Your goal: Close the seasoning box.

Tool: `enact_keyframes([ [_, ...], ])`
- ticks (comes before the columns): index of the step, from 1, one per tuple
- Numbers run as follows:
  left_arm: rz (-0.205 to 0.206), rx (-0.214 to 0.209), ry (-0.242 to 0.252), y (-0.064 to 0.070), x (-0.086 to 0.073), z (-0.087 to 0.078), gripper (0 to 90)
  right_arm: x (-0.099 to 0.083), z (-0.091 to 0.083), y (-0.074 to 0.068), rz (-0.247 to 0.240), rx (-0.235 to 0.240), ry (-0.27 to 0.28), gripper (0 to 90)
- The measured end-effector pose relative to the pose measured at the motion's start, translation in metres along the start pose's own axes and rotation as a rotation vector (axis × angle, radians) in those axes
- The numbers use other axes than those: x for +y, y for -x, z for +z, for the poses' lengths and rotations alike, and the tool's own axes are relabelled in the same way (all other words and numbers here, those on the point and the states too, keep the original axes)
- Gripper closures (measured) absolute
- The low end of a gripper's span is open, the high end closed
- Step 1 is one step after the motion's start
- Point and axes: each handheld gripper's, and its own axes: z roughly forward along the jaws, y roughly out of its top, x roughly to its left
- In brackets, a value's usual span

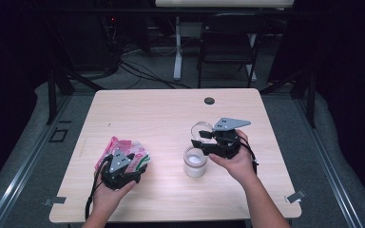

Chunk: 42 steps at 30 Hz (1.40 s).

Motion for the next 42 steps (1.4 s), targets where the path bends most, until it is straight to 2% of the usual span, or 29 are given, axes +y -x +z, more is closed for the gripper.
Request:
enact_keyframes([
  [7,0.023,-0.020,-0.002,0.007,0.001,0.003,38.8,0.002,-0.014,0.011,0.021,-0.047,0.023,54.8],
  [15,0.050,-0.031,-0.019,0.013,0.001,0.008,38.8,-0.004,-0.027,0.034,0.100,-0.092,0.042,55.3],
  [18,0.063,-0.028,-0.033,0.014,0.000,0.010,38.8,-0.008,-0.023,0.040,0.128,-0.094,0.032,55.1],
  [26,0.049,-0.031,-0.036,0.012,-0.003,0.012,39.0,-0.018,-0.009,0.047,0.147,-0.101,-0.018,55.3],
  [36,0.045,-0.025,-0.034,0.010,-0.004,0.012,39.0,-0.025,0.002,0.050,0.151,-0.105,-0.054,60.0],
  [42,0.042,-0.024,-0.034,0.010,-0.005,0.013,39.1,-0.025,0.002,0.050,0.144,-0.118,-0.051,65.8],
])
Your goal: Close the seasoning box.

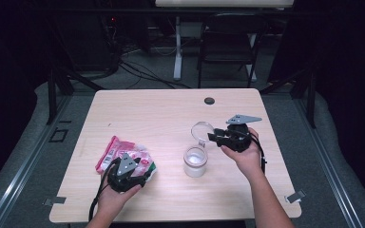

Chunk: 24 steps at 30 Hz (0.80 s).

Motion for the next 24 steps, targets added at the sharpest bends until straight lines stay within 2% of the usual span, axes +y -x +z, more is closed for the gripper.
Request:
enact_keyframes([
  [6,-0.004,0.002,0.001,-0.001,0.000,0.000,39.6,0.000,0.000,0.000,-0.014,0.006,-0.014,73.8],
  [16,-0.019,-0.008,0.005,-0.003,0.001,0.000,41.8,0.000,0.000,-0.002,-0.038,0.001,-0.016,74.2],
  [24,0.034,-0.013,-0.004,0.003,0.021,0.000,52.0,0.000,-0.002,-0.004,-0.050,0.016,-0.011,73.2],
])
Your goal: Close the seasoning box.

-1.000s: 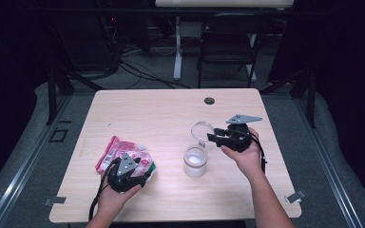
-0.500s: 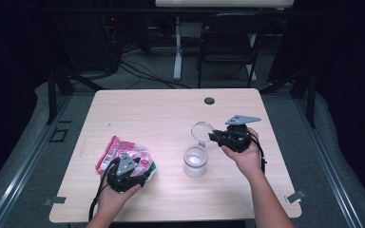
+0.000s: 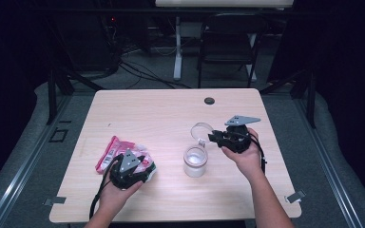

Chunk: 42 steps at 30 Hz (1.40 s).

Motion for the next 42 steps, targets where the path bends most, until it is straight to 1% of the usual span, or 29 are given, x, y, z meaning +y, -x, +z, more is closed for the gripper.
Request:
enact_keyframes([
  [1,0.001,-0.001,0.001,0.000,0.003,0.001,53.5,0.000,-0.001,0.000,-0.005,0.003,-0.006,73.1],
  [4,-0.037,-0.030,0.026,0.001,0.012,0.004,58.4,0.001,-0.001,-0.001,-0.014,0.008,-0.004,72.4],
  [6,-0.043,-0.042,0.040,0.002,0.020,0.007,62.1,0.001,-0.001,-0.002,-0.023,0.014,-0.003,71.7],
  [7,-0.044,-0.048,0.043,0.003,0.023,0.008,64.6,0.001,-0.001,-0.003,-0.025,0.014,-0.001,71.3],
  [11,-0.025,-0.073,0.059,0.008,0.042,0.013,72.5,0.002,-0.001,-0.005,-0.039,0.022,0.003,69.9],
  [15,-0.021,-0.094,0.077,0.014,0.057,0.019,80.5,0.002,-0.001,-0.007,-0.048,0.028,0.005,68.6],
  [18,-0.025,-0.122,0.084,0.018,0.068,0.024,86.4,0.002,-0.001,-0.008,-0.055,0.036,0.006,67.3],
  [21,-0.017,-0.144,0.096,0.022,0.079,0.029,88.7,0.002,0.000,-0.009,-0.063,0.042,0.003,66.1],
  [24,-0.015,-0.165,0.095,0.025,0.089,0.035,89.9,0.002,0.000,-0.010,-0.067,0.049,0.004,64.6],
  [29,-0.010,-0.184,0.092,0.030,0.098,0.045,90.0,0.002,0.000,-0.011,-0.081,0.070,0.005,61.7],
  [32,-0.015,-0.196,0.090,0.031,0.102,0.049,90.0,0.002,0.000,-0.013,-0.092,0.082,0.008,60.1],
  [34,-0.018,-0.199,0.089,0.031,0.103,0.051,90.0,0.002,0.000,-0.014,-0.099,0.086,0.009,58.5],
  [37,-0.020,-0.199,0.085,0.031,0.105,0.054,90.0,0.003,-0.001,-0.016,-0.110,0.088,-0.004,56.6],
  [42,-0.028,-0.203,0.073,0.029,0.105,0.057,90.0,0.005,-0.001,-0.022,-0.126,0.113,-0.002,51.2],
])
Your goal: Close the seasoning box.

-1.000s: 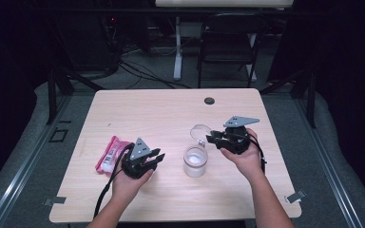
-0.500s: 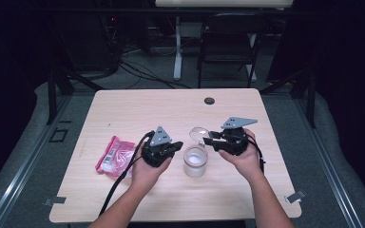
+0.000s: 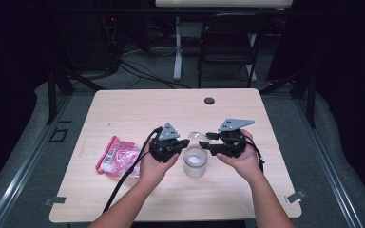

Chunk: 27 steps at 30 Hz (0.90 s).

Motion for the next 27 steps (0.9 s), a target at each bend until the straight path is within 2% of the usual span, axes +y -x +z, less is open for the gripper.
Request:
enact_keyframes([
  [8,-0.004,-0.001,-0.003,0.000,-0.002,0.000,90.0,0.006,-0.002,-0.009,-0.035,0.029,0.000,47.6],
  [27,-0.018,-0.016,-0.019,0.006,-0.024,0.001,89.6,0.010,-0.004,-0.016,-0.050,0.058,0.028,45.9],
])
